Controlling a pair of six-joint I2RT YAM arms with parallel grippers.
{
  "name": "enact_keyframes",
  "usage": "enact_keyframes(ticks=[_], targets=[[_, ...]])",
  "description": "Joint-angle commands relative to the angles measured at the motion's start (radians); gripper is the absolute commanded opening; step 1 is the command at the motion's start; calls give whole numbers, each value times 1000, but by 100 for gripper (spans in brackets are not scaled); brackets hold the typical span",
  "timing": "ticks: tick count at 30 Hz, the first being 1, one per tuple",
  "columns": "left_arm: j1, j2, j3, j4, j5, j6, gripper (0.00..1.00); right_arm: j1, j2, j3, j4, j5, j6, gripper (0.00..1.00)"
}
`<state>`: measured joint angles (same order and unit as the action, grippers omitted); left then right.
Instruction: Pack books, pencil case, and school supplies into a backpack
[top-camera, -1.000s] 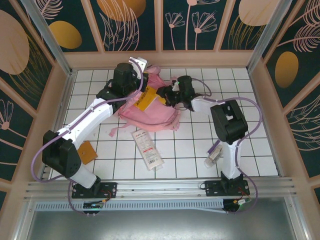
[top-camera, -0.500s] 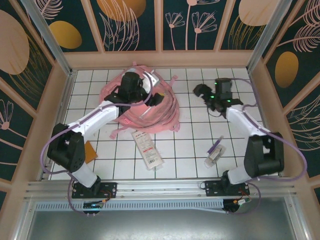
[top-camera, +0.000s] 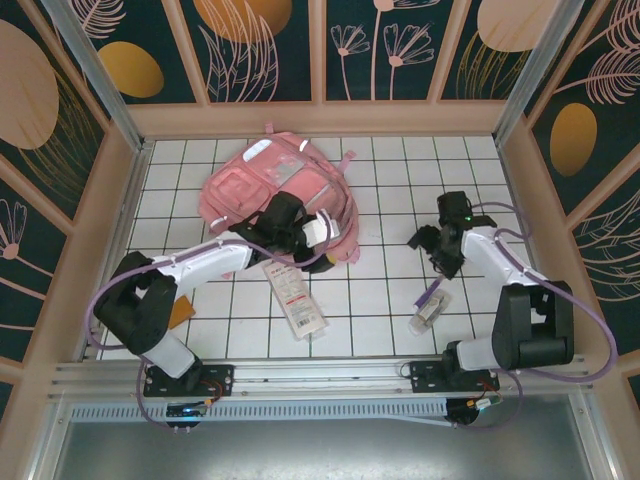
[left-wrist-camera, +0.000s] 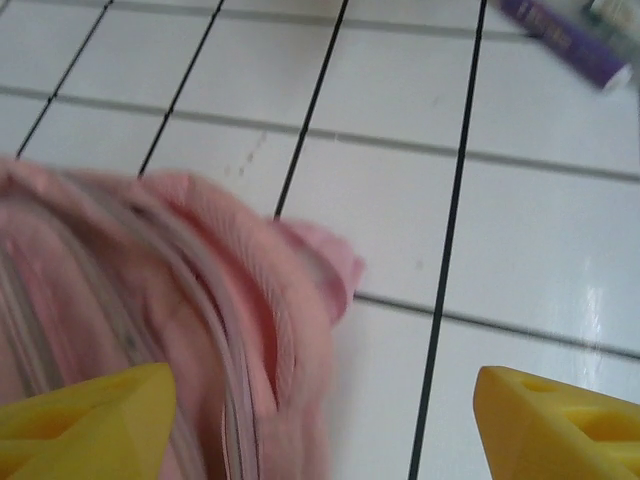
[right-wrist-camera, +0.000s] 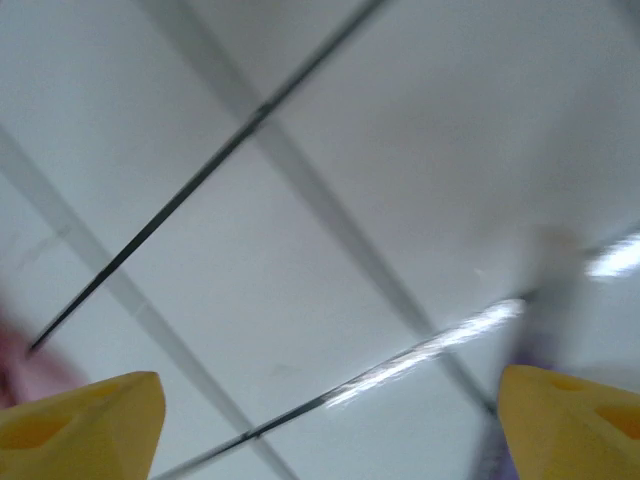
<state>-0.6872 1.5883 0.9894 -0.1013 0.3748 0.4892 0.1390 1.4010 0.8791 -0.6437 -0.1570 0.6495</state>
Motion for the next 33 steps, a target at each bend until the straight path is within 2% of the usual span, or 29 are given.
enact_keyframes(ticks=[1, 4, 6, 8, 9, 11, 14, 16, 18, 21, 22, 24, 29, 32, 33], targets=[[57, -96, -11, -80, -117, -38, 75, 122, 101, 105, 150, -235, -224, 80], [187, -156, -11, -137, -219, -240, 74, 253, 187, 199, 210, -125, -307, 77], [253, -174, -6, -147, -409, -404, 77, 312, 250, 245, 273, -122, -311, 76], [299, -165, 0, -171, -565, -629, 88, 356, 301, 280, 338, -180, -294, 73], [329, -157, 1, -187, -575, -743, 91, 375, 322, 289, 376, -208, -286, 72], [384, -129, -11, -193, -509, -907, 98, 402, 354, 303, 427, -218, -280, 71], [441, -62, -56, -189, -426, -1068, 99, 435, 413, 340, 423, -177, -284, 68], [468, -15, -62, -176, -411, -1131, 99, 437, 445, 348, 416, -143, -278, 63], [485, 39, -64, -150, -453, -1181, 99, 435, 463, 339, 430, -94, -258, 57], [491, 118, -54, -80, -429, -1169, 99, 417, 499, 356, 456, -70, -244, 49], [491, 158, -48, -56, -400, -1156, 94, 415, 512, 368, 470, -58, -242, 46], [491, 196, -43, -31, -350, -1137, 71, 376, 535, 383, 509, -43, -233, 42], [474, 193, -65, 6, -244, -1140, 22, 262, 611, 395, 692, -88, -190, 37], [443, 141, -80, -8, -248, -1167, 3, 220, 660, 426, 774, -129, -224, 38], [433, 132, -79, -19, -240, -1184, 3, 210, 667, 438, 785, -157, -230, 40]])
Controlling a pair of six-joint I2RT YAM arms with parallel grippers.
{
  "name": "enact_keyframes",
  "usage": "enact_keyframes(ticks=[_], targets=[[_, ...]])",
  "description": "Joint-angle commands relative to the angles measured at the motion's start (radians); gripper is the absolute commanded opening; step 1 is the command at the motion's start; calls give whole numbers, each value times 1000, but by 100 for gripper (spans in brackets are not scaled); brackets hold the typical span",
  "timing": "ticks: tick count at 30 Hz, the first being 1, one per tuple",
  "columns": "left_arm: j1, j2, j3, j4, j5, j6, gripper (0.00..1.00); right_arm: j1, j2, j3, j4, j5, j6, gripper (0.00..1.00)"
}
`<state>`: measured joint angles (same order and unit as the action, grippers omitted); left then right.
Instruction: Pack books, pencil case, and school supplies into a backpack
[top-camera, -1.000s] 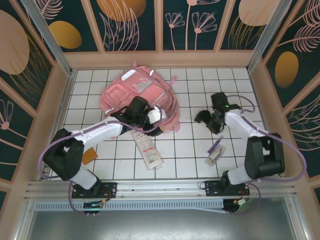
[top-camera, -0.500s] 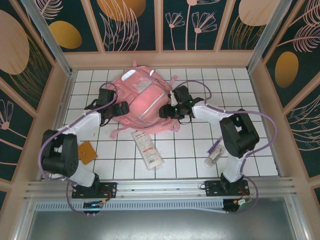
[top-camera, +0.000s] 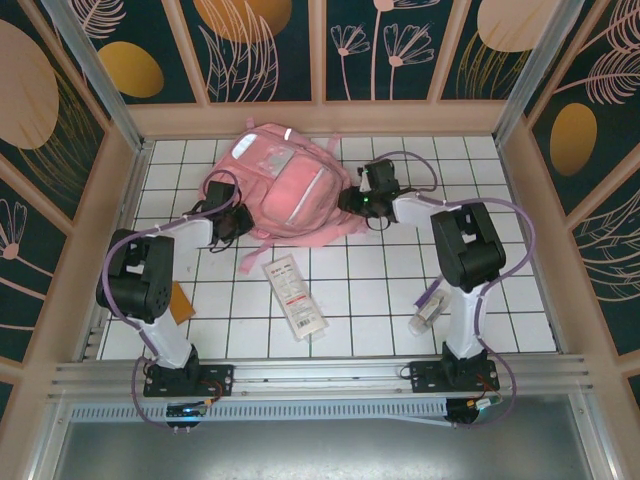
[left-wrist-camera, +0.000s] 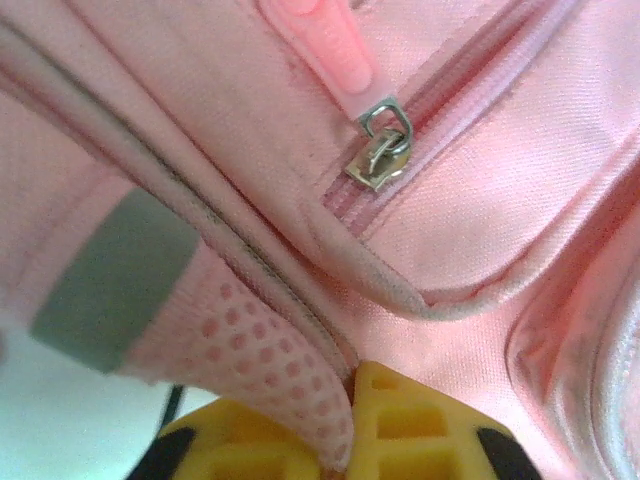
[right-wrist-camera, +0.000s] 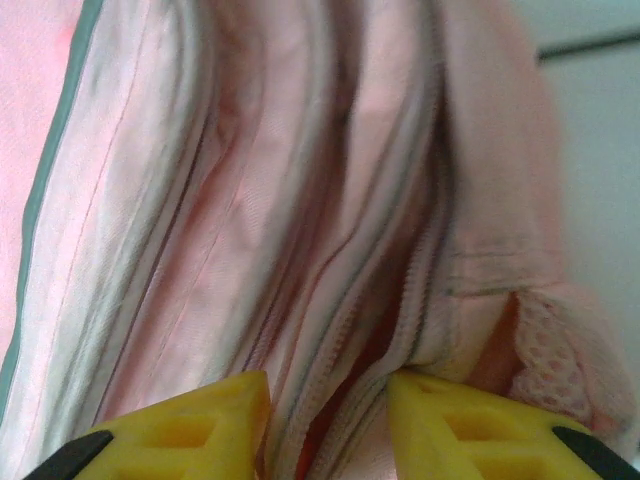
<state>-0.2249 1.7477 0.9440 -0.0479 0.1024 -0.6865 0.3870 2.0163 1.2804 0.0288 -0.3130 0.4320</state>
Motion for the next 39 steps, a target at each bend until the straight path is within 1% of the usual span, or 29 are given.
enact_keyframes(ticks=[1, 3, 5, 6, 7, 9, 10, 11, 12, 13, 14, 15, 17, 19, 21, 23, 24, 27, 29, 31, 34, 36, 37, 39], targets=[[-41, -60, -29, -83, 50, -26, 1, -48, 46, 39, 138, -43, -22, 43], [-68, -89, -19, -99, 74, -55, 0, -55, 3, 10, 191, -90, -43, 50], [-90, -118, -9, -109, 82, -99, 0, -53, -90, -68, 265, -128, -63, 60], [-93, -128, -5, -109, 89, -123, 0, -48, -141, -120, 308, -129, -71, 62], [-93, -138, -1, -109, 98, -151, 0, -39, -204, -188, 361, -116, -91, 63], [-93, -145, 11, -111, 108, -194, 0, -7, -329, -346, 495, -76, -177, 65], [-93, -146, 20, -112, 118, -213, 0, 19, -396, -437, 607, -78, -290, 67], [-94, -145, 22, -110, 131, -228, 0, 46, -452, -539, 723, -116, -425, 67], [-94, -142, 33, -109, 142, -240, 0, 76, -491, -607, 801, -151, -546, 66], [-95, -140, 60, -106, 152, -254, 0, 112, -519, -677, 844, -203, -697, 64], [-98, -142, 65, -99, 157, -272, 0, 150, -535, -705, 834, -245, -804, 61], [-101, -144, 67, -89, 162, -293, 0, 176, -538, -701, 788, -287, -856, 60], [-102, -148, 68, -63, 183, -342, 0, 243, -516, -649, 678, -381, -925, 55], [-103, -143, 74, -51, 206, -379, 0, 319, -465, -612, 662, -400, -957, 54], [-106, -140, 81, -42, 221, -412, 0, 386, -398, -589, 721, -359, -960, 50], [-111, -147, 81, -32, 224, -439, 0, 426, -316, -567, 806, -292, -943, 46], [-114, -150, 80, -31, 224, -447, 0, 429, -280, -552, 837, -275, -928, 45], [-123, -170, 67, -30, 224, -464, 0, 420, -170, -505, 944, -232, -866, 34], [-125, -190, 48, -17, 234, -480, 0, 419, -111, -491, 1044, -138, -834, 33], [-126, -209, 35, -5, 244, -494, 0, 415, -68, -475, 1092, -71, -828, 33], [-126, -224, 3, 0, 244, -479, 0, 396, -13, -420, 1053, -43, -824, 32], [-128, -227, -9, 0, 242, -469, 0, 394, 7, -414, 1090, 13, -816, 32], [-131, -228, -15, 3, 248, -470, 0, 391, 13, -413, 1111, 26, -826, 33], [-132, -225, -20, 14, 266, -469, 0, 388, 22, -392, 1090, 48, -842, 35]])
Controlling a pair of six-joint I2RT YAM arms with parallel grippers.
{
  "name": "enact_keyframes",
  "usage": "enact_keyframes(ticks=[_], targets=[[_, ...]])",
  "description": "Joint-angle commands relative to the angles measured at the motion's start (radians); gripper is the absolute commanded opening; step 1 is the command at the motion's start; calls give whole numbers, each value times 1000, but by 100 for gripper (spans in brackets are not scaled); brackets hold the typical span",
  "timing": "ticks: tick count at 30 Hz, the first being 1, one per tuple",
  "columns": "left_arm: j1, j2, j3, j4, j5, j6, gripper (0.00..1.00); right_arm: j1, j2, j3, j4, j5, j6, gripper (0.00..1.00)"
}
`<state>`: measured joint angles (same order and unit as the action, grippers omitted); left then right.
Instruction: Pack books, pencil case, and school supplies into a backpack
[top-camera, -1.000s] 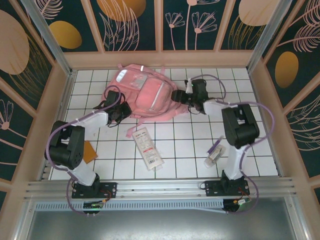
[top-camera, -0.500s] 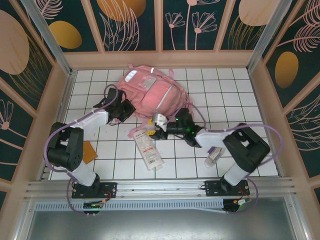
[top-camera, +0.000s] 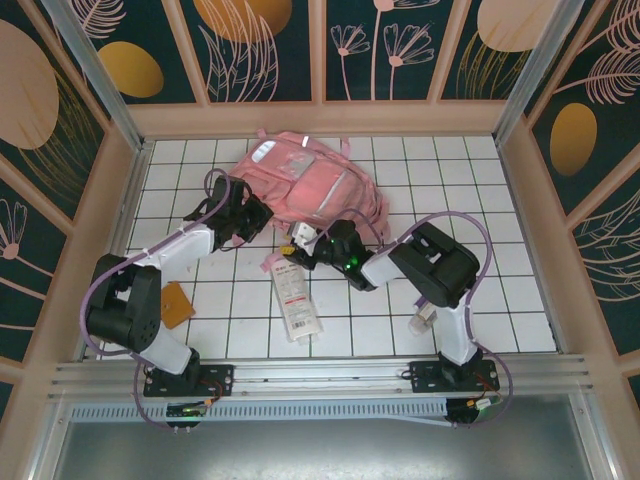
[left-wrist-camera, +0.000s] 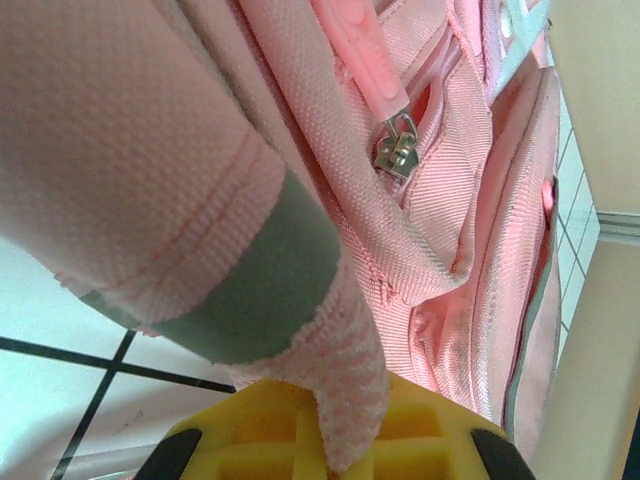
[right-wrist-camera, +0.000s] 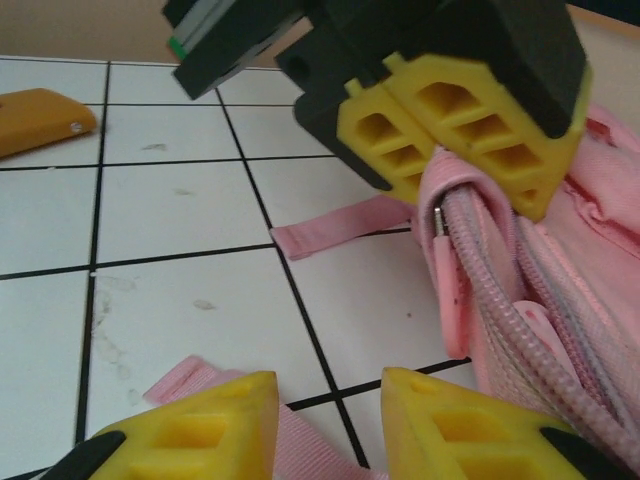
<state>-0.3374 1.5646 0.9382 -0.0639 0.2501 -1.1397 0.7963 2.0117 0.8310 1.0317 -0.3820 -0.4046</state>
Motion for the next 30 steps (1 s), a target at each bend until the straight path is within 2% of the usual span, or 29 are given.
enact_keyframes(ticks=[1, 7, 12, 17, 25, 30], targets=[[-23, -40, -12, 30, 125, -18, 0, -23, 28, 66, 78, 131, -7, 36], [-32, -35, -1, 38, 138, -15, 0, -19, 43, 55, 145, 180, -26, 40], [-37, -25, -8, 45, 144, -34, 0, -15, 64, 8, 314, 299, -5, 47], [-38, -20, -9, 44, 121, -60, 0, -16, 90, 3, 426, 332, 21, 51], [-43, -20, -22, 86, 138, -83, 0, -13, 122, -1, 479, 462, 15, 51], [-49, -11, -32, 99, 154, -95, 0, -13, 119, 9, 461, 436, 29, 51]])
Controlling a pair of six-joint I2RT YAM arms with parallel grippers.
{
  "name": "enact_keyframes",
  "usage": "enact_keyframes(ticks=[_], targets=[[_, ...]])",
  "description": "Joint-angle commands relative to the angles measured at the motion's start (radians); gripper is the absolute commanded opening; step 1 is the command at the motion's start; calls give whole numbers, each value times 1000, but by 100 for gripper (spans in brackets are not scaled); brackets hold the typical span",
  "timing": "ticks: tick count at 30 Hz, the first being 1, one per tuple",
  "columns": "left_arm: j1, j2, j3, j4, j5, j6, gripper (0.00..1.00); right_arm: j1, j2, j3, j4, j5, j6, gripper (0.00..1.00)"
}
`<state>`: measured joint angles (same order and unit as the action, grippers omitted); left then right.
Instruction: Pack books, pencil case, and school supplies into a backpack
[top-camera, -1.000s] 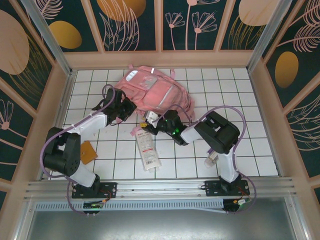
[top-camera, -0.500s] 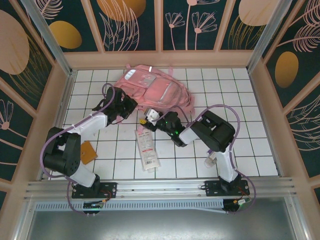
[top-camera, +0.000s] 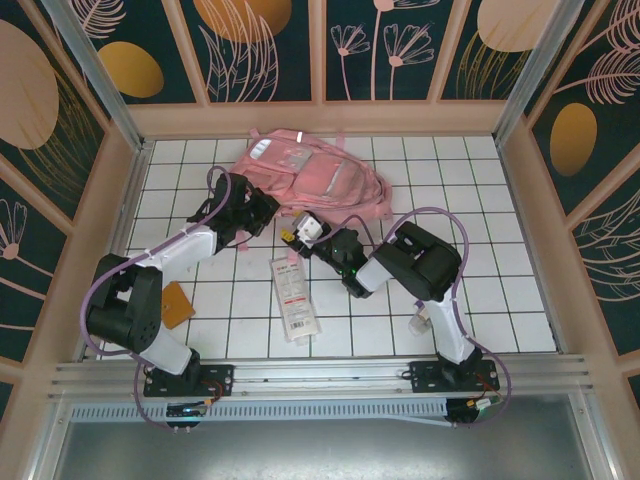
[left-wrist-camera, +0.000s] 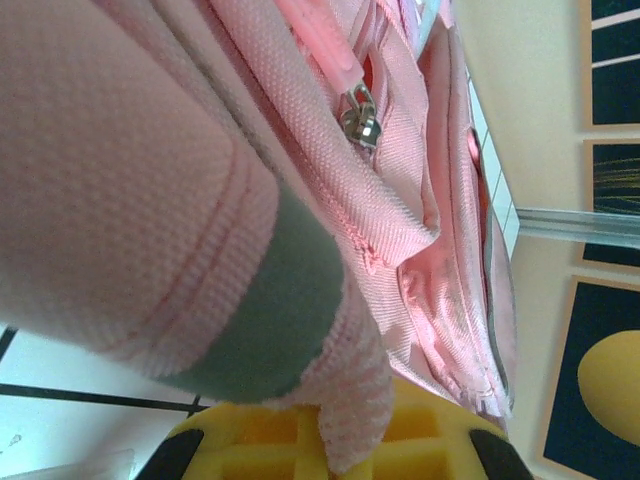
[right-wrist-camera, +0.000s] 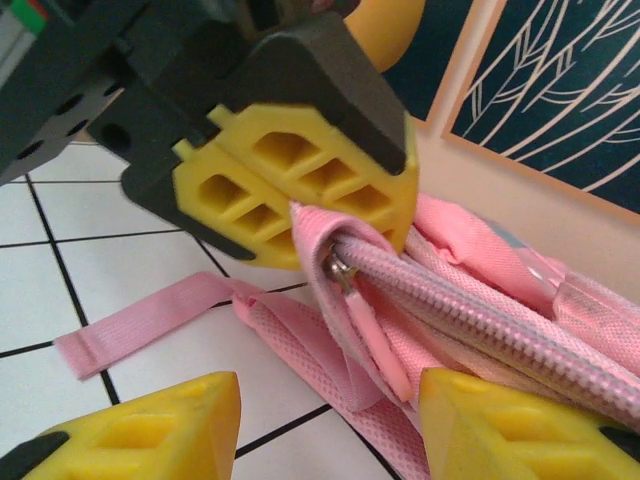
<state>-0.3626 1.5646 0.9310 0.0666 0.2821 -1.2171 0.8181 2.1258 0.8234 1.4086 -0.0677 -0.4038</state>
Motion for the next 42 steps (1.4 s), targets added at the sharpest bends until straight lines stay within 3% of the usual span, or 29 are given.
enact_keyframes(ticks=[1, 8, 13, 17, 20, 23, 25, 29, 39, 42], targets=[[-25, -9, -24, -28, 126, -14, 0, -35, 6, 23, 74, 115, 34, 51], [-29, -10, -26, -27, 132, -19, 0, -29, 18, 81, -54, 7, -11, 51], [-30, -13, -27, -23, 147, -27, 0, -5, 38, 109, -86, 34, -124, 60], [-29, -24, -34, -21, 143, -31, 0, 4, 38, 117, -133, 29, -248, 55], [-29, -31, -34, -31, 132, -28, 0, 6, 33, 118, -142, 46, -311, 41], [-29, -34, -32, -31, 131, -26, 0, -11, 6, 91, -180, -81, -369, 35], [-30, -37, -32, -31, 130, -26, 0, -35, -23, 67, -205, -216, -352, 30], [-29, -35, -34, -34, 131, -21, 0, -73, -54, 66, -232, -305, -257, 22], [-29, -30, -47, -5, 144, -38, 0, -60, -4, 113, -127, -156, -83, 20], [-29, -31, -46, -5, 140, -36, 0, -43, 8, 115, -113, -132, -95, 14]])
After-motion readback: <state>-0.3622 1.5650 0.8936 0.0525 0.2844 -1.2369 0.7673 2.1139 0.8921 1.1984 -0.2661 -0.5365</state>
